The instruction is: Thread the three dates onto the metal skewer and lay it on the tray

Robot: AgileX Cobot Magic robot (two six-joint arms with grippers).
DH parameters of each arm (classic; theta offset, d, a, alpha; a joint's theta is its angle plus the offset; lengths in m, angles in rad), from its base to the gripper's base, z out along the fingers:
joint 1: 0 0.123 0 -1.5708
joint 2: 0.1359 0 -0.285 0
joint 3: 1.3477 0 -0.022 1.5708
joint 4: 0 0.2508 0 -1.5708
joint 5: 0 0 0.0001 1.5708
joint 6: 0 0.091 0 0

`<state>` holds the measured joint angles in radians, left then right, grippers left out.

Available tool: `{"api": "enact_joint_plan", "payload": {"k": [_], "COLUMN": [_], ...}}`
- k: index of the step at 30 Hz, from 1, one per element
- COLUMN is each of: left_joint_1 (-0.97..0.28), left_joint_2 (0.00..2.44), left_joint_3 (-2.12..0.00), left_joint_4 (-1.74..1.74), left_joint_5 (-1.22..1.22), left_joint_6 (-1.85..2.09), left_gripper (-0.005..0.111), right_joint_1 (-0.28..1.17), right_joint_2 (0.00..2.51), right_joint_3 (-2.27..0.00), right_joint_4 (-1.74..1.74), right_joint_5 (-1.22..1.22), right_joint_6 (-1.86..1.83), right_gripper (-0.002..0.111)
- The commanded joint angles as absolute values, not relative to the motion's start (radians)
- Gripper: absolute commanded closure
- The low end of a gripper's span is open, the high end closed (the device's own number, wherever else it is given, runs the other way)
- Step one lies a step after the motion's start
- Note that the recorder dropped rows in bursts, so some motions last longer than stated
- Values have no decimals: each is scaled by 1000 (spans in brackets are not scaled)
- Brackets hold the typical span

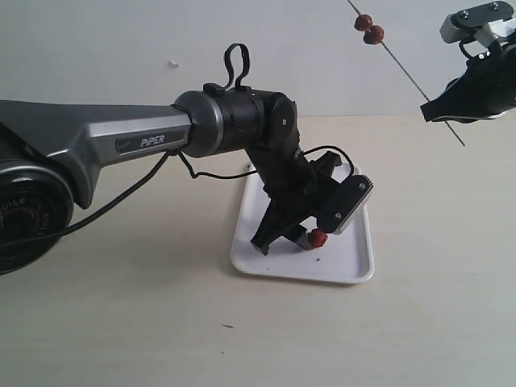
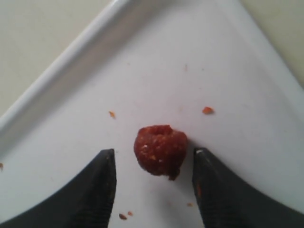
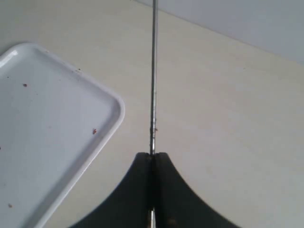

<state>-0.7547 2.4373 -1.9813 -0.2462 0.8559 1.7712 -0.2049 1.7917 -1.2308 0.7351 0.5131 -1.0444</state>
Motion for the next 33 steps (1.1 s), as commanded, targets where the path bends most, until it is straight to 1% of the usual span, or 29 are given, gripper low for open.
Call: {"api": "enact_joint_plan", "payload": {"k": [1, 8, 10, 12, 14, 28, 33], "left_joint_1": [-757, -759, -759, -761, -761, -755, -747], "left_joint_2": [2450, 2471, 2471, 2471, 2471, 2449, 2428], "left_joint_3": [-1977, -1977, -1977, -1977, -1977, -1977, -1977], "left_joint_4": [-257, -250, -250, -250, -250, -250, -230], "left_joint_5": [862, 862, 860, 860, 860, 858, 820], "left_joint_6": [1776, 1776, 1776, 1776, 1776, 1767, 1718], "left_gripper": [57, 58, 61, 67, 71, 70, 70], "right_joint_1": [-209, -209, -209, -209, -209, -209, -209], "right_joint_2": [1780, 1780, 1780, 1780, 1780, 1780, 1780], "right_joint_3": [-1237, -1237, -1237, -1237, -1237, -1237, -1237], "right_joint_4": [749, 749, 749, 749, 749, 705, 618], "right_joint_5": [516, 516, 516, 516, 516, 527, 605], "right_joint_6": [-1046, -1046, -1046, -1046, -1046, -1052, -1050], "right_gripper": [108, 108, 108, 108, 108, 108, 108]}}
